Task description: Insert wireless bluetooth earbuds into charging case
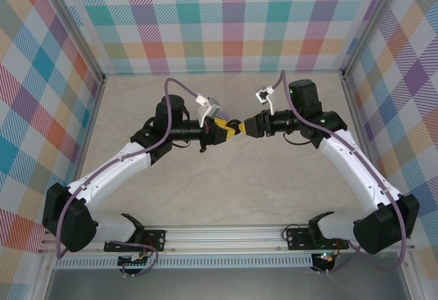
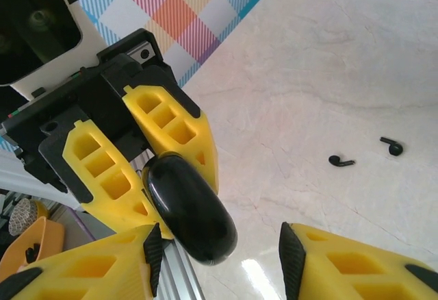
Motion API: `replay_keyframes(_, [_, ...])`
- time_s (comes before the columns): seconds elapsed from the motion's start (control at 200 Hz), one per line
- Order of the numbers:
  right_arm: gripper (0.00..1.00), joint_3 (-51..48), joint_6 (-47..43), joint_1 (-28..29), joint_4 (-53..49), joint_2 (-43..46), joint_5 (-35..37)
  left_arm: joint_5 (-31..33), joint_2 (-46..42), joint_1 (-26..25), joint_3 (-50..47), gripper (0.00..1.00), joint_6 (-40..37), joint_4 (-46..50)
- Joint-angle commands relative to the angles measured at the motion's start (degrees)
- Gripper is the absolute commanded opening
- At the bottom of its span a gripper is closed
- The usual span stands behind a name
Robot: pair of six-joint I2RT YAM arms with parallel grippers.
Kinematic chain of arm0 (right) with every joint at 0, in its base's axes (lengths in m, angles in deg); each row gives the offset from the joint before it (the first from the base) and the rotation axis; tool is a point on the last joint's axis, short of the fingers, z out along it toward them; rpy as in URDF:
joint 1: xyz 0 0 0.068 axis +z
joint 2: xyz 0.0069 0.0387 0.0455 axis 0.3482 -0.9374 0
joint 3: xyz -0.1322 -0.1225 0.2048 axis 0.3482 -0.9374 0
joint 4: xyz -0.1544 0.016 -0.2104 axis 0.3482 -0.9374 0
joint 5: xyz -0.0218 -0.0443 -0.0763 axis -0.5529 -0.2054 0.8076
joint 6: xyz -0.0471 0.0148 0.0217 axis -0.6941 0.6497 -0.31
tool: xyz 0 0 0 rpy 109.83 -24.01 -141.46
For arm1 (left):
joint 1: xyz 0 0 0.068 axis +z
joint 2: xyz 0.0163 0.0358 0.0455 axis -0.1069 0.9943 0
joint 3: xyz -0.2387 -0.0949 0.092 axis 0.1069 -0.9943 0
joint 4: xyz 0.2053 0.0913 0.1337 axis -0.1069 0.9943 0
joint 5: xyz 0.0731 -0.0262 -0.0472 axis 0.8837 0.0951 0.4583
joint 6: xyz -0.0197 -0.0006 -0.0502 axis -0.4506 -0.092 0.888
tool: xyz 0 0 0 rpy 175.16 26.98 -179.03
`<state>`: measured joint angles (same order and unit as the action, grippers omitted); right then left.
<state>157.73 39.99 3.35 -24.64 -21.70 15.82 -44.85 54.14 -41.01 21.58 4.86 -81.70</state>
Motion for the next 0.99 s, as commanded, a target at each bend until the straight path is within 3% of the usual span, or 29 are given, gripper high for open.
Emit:
replay_keyframes(0.0, [0.51,1.97,-1.59,0.4,-1.7,0.95,0.76,-0.62,-1.73,-0.67,0.23,0.16,-6.34,-1.95])
replay_keyframes(0.26, [0.52,2.44,-2.57,1.26,-2.5,0.48,-0.19,-0.91,-1.75,-0.72,0.11,0.16,-5.75,-1.99])
replay_keyframes(0.71, [0.52,3.56,-0.02,1.65,-1.34,0.24,10.43,-2.93,-1.02,-0.83,0.7,0.16,-6.84,-0.26])
replay_keyframes(0.99, [0.54,3.29,0.9,1.63,-0.46,0.31,11.93,-2.52,-1.16,-0.9,0.52,0.17,-6.7,0.3])
